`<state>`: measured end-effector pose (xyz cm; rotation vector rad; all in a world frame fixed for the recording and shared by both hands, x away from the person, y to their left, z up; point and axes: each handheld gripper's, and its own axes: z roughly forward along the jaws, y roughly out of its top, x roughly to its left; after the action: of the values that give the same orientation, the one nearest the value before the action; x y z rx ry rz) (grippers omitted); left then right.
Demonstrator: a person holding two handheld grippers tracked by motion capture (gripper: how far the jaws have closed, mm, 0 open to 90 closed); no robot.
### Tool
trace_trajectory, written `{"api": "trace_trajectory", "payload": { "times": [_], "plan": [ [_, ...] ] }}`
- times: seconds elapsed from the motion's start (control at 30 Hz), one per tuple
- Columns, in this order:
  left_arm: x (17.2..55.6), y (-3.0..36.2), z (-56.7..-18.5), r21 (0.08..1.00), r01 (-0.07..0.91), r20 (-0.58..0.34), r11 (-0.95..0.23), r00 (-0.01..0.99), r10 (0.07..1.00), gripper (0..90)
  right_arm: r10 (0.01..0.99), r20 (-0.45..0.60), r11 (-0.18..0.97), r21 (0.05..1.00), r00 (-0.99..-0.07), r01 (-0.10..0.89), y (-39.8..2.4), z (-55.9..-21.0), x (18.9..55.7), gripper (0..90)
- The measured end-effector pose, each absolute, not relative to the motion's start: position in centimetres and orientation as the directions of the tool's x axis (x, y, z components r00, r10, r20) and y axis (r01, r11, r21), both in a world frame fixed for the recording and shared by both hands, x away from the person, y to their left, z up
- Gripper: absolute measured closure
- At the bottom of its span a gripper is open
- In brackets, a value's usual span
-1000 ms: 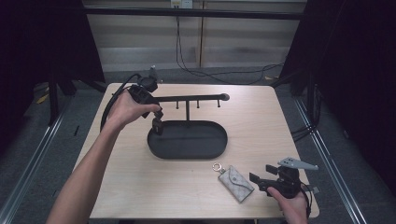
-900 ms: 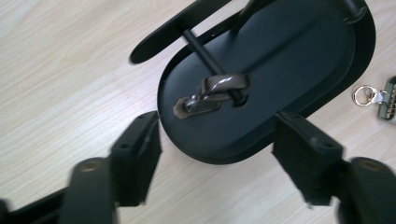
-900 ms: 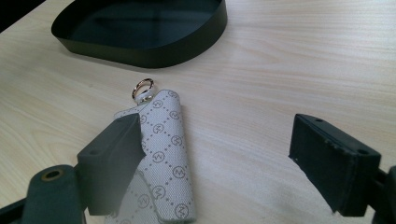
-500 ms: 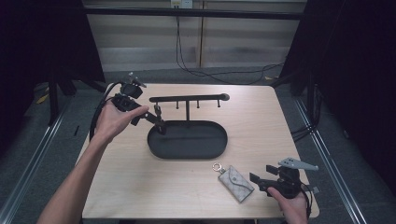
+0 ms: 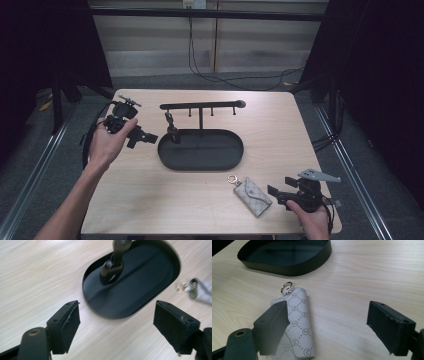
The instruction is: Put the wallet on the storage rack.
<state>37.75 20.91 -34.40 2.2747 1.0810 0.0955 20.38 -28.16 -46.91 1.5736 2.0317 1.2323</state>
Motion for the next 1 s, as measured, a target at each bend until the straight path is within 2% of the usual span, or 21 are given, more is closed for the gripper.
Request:
{"api": "trace_trajectory", "payload": {
  "times": [0.2,0.4,0.7,1.0],
  "plan": [
    [36.0,21.9,-35.7,0.603,0.640,-0.190,-0.476,0.695,0.694,20.0,0.899,0.261,0.032,0.761,-0.352,0.648,-28.2,-46.9,20.4,16.8],
    [34.2,23.2,-36.9,0.654,0.606,-0.154,-0.454,0.693,0.704,20.0,0.901,0.257,0.034,0.762,-0.349,0.647,-28.1,-46.8,20.3,16.8],
    [32.1,24.4,-39.0,0.673,0.618,-0.183,-0.406,0.672,0.718,20.9,0.900,0.255,0.037,0.764,-0.353,0.645,-28.1,-46.9,20.3,16.8],
    [28.9,24.4,-40.0,0.735,0.560,-0.150,-0.383,0.685,0.713,23.9,0.899,0.256,0.040,0.761,-0.356,0.648,-28.1,-46.9,20.4,16.8]
  ]
}}
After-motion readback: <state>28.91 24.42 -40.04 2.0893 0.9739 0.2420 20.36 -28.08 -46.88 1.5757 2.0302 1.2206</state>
